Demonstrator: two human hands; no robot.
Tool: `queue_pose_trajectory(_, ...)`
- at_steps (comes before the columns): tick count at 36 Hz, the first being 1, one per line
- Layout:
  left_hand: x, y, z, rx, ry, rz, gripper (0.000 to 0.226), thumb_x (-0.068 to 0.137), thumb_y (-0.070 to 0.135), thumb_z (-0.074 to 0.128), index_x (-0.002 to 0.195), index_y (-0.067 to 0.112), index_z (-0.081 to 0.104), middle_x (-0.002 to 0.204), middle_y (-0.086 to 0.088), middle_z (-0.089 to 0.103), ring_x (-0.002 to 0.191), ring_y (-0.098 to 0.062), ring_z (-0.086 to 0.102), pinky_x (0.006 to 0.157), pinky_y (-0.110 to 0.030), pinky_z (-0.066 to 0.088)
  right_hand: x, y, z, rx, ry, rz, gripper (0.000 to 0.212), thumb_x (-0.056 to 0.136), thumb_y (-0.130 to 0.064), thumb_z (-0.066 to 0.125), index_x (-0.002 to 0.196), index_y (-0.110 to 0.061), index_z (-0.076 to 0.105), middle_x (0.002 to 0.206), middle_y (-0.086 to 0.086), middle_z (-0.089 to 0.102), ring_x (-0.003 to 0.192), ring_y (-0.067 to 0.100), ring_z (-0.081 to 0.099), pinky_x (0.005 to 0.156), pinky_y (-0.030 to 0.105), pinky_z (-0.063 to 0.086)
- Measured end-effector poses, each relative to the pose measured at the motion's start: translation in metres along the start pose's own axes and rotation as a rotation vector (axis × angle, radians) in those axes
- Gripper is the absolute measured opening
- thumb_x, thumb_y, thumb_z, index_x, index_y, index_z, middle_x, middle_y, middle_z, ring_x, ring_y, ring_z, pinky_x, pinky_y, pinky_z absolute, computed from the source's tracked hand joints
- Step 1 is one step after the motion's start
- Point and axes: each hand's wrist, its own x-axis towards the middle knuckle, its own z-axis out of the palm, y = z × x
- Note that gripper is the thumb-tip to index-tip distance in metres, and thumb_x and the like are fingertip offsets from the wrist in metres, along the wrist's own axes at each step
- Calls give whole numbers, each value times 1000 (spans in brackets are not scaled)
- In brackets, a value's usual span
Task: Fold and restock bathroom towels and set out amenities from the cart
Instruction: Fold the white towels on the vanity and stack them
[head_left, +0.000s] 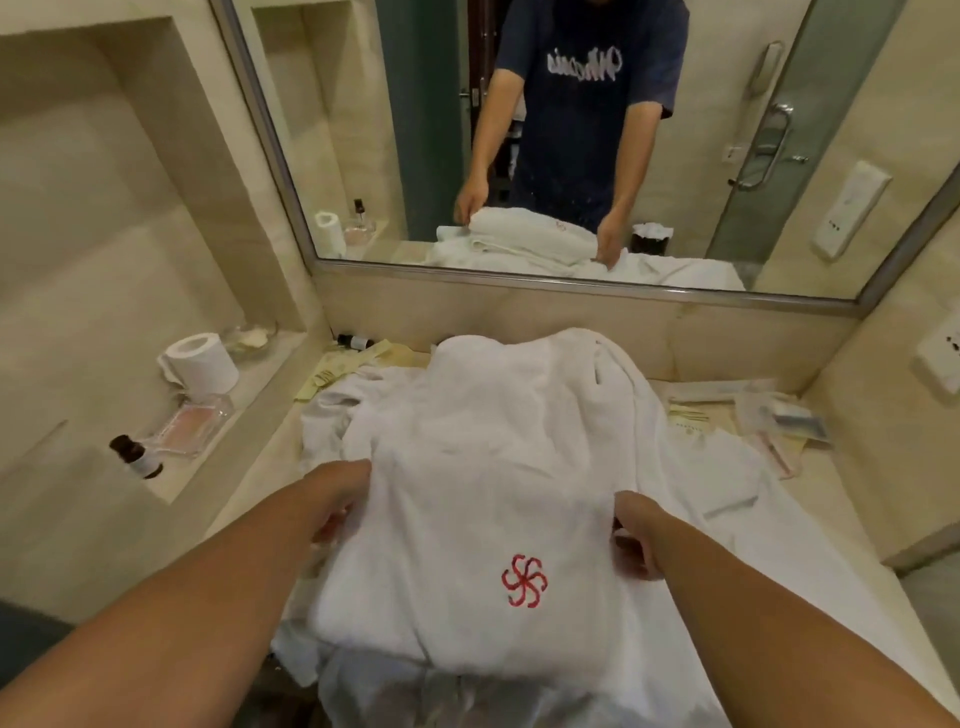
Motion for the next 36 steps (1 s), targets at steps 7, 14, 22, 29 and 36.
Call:
queue_pose_trajectory(7,30,43,-7,139,25,377,23,95,11,54,107,26,67,94,-11,70,75,-32,70,64,-37,60,18,-28,4,25,-81,-110,13,95,-9,60,102,0,67,92,18,72,79,34,68,64,39,61)
queue_pose_trajectory(14,65,58,-22,269,-280,404,51,85,-18,40,92,9,83,94,-18,78,81,-31,72,76,-44,64,29,-44,6,-188,-236,-145,34,93,-1,62,122,-19,59,122,20,61,90,33,66,79,45,59)
queue_pose_trajectory(22,87,52,-27,534,-241,585,31,75,-12,64,94,13,68,89,-10,71,75,-20,61,63,-30,55,37,-43,18,-508,-104,-310,31,82,14,58,94,-12,68,125,14,57,105,32,58,83,40,61)
queue_pose_trajectory(29,85,41,-22,570,-78,762,8,75,1,63,73,8,67,76,-7,71,67,-18,60,60,-29,48,32,-47,24,-697,-10,-350,22,85,1,71,100,-14,78,107,4,66,99,23,62,85,31,55)
queue_pose_trajectory(36,79,39,-17,384,-22,714,28,89,-6,50,83,8,73,81,-6,72,70,-18,60,62,-27,45,34,-43,18,-561,29,-407,20,86,-2,76,101,-15,73,104,0,58,99,25,61,70,29,56)
